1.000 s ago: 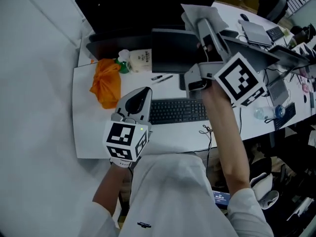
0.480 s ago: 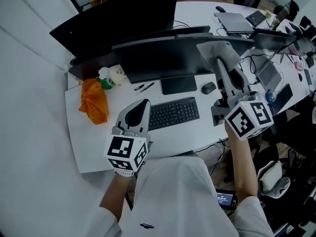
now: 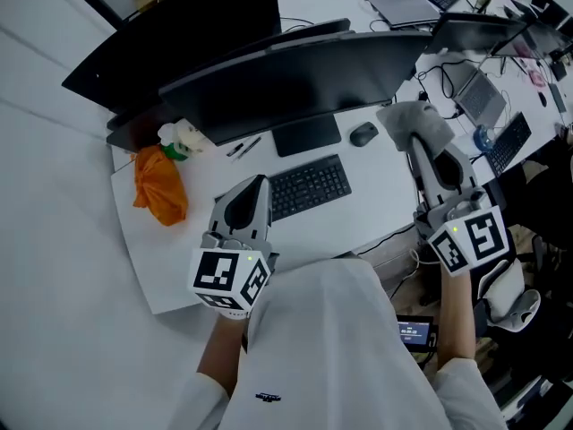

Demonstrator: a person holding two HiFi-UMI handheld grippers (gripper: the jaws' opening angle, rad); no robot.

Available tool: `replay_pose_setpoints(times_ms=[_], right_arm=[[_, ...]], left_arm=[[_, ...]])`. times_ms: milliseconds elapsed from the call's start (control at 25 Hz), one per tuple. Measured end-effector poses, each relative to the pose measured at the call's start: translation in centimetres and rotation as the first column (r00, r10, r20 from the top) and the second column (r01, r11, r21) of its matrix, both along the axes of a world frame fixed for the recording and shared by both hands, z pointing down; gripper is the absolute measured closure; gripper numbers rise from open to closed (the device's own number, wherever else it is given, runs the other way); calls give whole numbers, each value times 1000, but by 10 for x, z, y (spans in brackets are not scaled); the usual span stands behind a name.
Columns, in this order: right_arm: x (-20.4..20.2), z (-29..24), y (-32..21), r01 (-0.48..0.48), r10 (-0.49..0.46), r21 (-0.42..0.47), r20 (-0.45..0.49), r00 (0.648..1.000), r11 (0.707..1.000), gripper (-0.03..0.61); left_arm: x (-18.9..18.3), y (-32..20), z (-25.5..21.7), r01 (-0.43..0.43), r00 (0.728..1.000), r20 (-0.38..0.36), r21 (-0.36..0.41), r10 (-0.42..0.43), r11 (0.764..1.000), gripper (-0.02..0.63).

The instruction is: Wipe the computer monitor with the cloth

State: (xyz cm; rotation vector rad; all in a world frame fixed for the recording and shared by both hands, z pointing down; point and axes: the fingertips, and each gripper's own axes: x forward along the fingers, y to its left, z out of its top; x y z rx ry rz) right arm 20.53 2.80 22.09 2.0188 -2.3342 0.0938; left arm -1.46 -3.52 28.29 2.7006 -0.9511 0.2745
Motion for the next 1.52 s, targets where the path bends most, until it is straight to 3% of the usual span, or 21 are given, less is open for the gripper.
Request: replay_pose_setpoints(times_ms=[360,640,840,1240,1520], right_arm=[[20,49,58,-65,65,-52,-7,998,997,552],[23,75,83,-79,88,-83,119,989,993,552],[18,77,85,-81,87,-82,65,994,993,552],[6,79,75,-43,49,-75,72,996,996,552],[5,85,78,-49,55,-120,53,997,992,557]], left_arm=[[18,9,14,-16,1000,-2,-21,16,1000,595],[28,21,16,-51,998,-32,-18,51,999,595],[25,23,17,-44,999,-25,-26,43,999,595],[16,20,20,-22,999,-27,-22,21,1000,595],[18,24,20,-28,999,-26,-22,27,999,595]])
